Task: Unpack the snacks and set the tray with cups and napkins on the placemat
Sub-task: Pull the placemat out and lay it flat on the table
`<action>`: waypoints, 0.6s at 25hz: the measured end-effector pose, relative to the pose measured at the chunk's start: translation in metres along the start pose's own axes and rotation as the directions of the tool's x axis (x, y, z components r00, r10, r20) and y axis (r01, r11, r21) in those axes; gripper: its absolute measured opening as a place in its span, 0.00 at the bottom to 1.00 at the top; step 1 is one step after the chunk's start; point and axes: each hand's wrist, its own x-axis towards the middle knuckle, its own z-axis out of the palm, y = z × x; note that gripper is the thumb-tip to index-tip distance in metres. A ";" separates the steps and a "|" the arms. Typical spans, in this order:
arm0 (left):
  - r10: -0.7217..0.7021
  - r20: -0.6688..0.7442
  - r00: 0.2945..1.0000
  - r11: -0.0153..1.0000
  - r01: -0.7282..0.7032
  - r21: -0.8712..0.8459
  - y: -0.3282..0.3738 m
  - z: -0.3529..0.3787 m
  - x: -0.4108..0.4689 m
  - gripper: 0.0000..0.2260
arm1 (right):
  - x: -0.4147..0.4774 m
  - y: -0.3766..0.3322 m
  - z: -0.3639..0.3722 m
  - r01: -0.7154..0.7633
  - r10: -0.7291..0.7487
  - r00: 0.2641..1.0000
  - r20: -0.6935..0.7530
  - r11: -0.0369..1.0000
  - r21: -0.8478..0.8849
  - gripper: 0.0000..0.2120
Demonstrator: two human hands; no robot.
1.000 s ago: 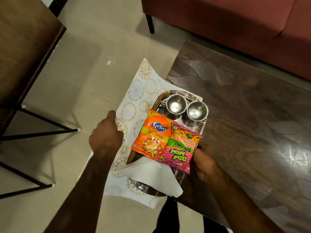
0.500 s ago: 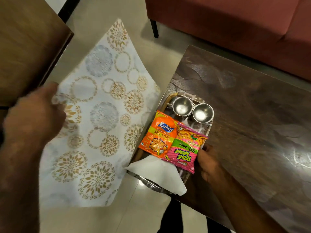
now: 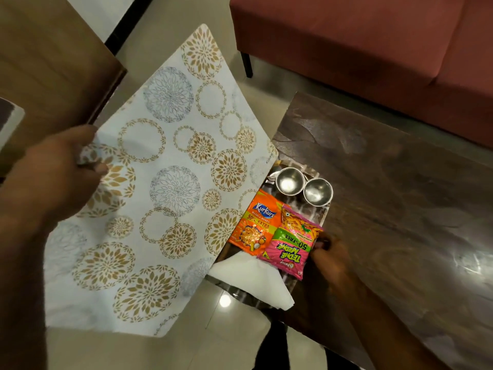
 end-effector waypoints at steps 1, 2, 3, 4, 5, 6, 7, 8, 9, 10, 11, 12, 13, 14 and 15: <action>0.019 0.012 1.000 1.000 -0.019 0.016 0.018 -0.007 -0.005 0.22 | -0.005 -0.005 -0.006 0.018 -0.018 0.999 -0.046 1.000 0.000 0.13; -0.009 0.074 0.997 1.000 0.008 0.023 0.041 -0.015 -0.009 0.20 | -0.010 -0.011 -0.014 0.055 -0.056 0.991 -0.120 0.998 -0.008 0.13; -0.027 0.084 0.996 0.999 0.029 -0.020 0.069 -0.021 -0.012 0.18 | -0.016 -0.018 -0.022 0.103 -0.108 0.973 -0.204 0.994 -0.035 0.14; -0.024 0.094 0.995 0.998 0.028 -0.047 0.097 -0.030 -0.022 0.16 | -0.022 -0.028 -0.031 0.156 -0.169 0.946 -0.276 0.985 -0.067 0.15; -0.008 0.090 0.996 0.996 0.016 -0.086 0.124 -0.041 -0.032 0.15 | -0.028 -0.041 -0.040 0.215 -0.235 0.920 -0.313 0.972 -0.098 0.17; -0.012 0.103 0.995 0.993 0.024 -0.114 0.144 -0.049 -0.040 0.13 | -0.033 -0.054 -0.047 0.286 -0.310 0.895 -0.320 0.950 -0.121 0.20; -0.007 0.126 0.992 0.987 0.027 -0.159 0.155 -0.055 -0.045 0.14 | -0.039 -0.070 -0.054 0.356 -0.383 0.873 -0.303 0.924 -0.142 0.21; -0.009 0.168 0.986 0.973 0.047 -0.224 0.163 -0.058 -0.049 0.15 | -0.044 -0.087 -0.059 0.418 -0.449 0.848 -0.281 0.893 -0.165 0.21; 0.000 0.205 0.979 0.957 0.060 -0.285 0.169 -0.059 -0.052 0.16 | -0.050 -0.105 -0.063 0.467 -0.502 0.826 -0.255 0.864 -0.189 0.21; 0.010 0.242 0.970 0.947 0.068 -0.314 0.177 -0.061 -0.056 0.16 | -0.056 -0.124 -0.067 0.507 -0.547 0.806 -0.225 0.835 -0.214 0.22; 0.034 0.263 0.964 0.942 0.057 -0.330 0.183 -0.060 -0.058 0.16 | -0.062 -0.143 -0.070 0.537 -0.580 0.791 -0.194 0.810 -0.235 0.23; 0.062 0.281 0.958 0.944 0.035 -0.327 0.189 -0.058 -0.061 0.14 | -0.069 -0.161 -0.074 0.563 -0.607 0.778 -0.161 0.788 -0.251 0.26; 0.099 0.281 0.955 0.946 -0.003 -0.323 0.192 -0.057 -0.064 0.14 | -0.077 -0.177 -0.077 0.585 -0.628 0.768 -0.123 0.768 -0.261 0.30; 0.133 0.274 0.953 0.950 -0.044 -0.308 0.198 -0.057 -0.069 0.13 | -0.085 -0.190 -0.081 0.602 -0.638 0.766 -0.084 0.757 -0.255 0.33; 0.171 0.270 0.948 0.949 -0.084 -0.305 0.204 -0.057 -0.072 0.13 | -0.092 -0.201 -0.085 0.608 -0.629 0.776 -0.038 0.763 -0.221 0.35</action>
